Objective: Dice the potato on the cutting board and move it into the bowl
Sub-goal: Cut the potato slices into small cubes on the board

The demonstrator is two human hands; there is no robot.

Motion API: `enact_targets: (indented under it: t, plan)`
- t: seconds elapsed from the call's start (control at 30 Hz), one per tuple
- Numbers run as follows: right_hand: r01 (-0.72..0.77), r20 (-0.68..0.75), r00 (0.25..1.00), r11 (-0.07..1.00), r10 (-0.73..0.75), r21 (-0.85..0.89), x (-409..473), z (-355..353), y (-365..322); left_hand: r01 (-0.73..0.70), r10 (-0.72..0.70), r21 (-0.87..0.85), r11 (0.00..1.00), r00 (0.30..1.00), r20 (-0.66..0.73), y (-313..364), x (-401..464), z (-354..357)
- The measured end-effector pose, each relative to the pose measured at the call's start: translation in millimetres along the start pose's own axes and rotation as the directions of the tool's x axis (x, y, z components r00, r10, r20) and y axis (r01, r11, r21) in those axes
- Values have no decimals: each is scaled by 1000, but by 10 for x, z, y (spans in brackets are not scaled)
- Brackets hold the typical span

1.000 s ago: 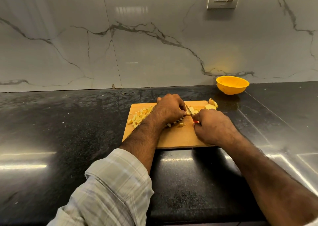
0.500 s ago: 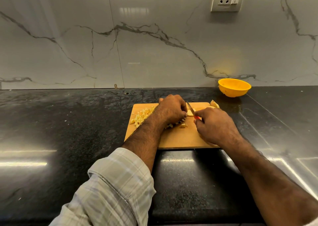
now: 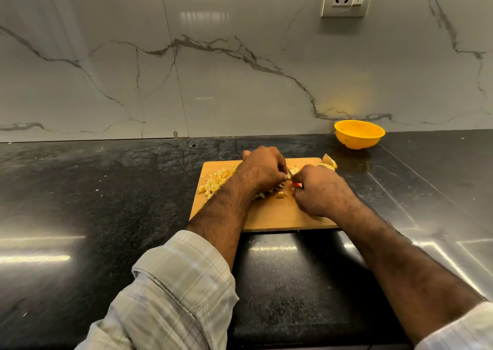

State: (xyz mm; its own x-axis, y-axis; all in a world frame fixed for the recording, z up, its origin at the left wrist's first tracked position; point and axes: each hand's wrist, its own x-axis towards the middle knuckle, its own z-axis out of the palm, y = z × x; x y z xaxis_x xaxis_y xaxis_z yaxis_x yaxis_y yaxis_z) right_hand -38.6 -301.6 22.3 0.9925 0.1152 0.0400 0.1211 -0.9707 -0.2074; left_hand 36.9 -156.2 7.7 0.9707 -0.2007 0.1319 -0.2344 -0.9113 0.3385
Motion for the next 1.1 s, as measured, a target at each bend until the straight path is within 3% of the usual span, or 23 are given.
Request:
enact_targets:
  t: [0.1,0.23,0.4,0.57,0.83,1.1]
  plan:
    - [45,-67,997,999,-43,31,-54,32,77,-47,50,71,996,998,-41,-21,-32,-22]
    - [22,-205,979,994,1,109,-128,-7,376,-83,88,36,996,984,-153,-96,-55,-63]
    - [-125,-48,990,988,130,87,-102,-30,454,-41,49,35,999,969,-243,-203,-48,-73]
    - [-170,-20,985,981,173,96,-90,-64,505,13,3,60,998,964,-266,-286,-41,-93]
    - [-85,66,995,986,76,140,-107,-58,442,76,-71,26,997,985,-156,-330,-8,-66]
    - [-2,-22,1000,995,4,99,-135,-31,410,-2,-16,-106,994,986,-166,-346,-34,-56]
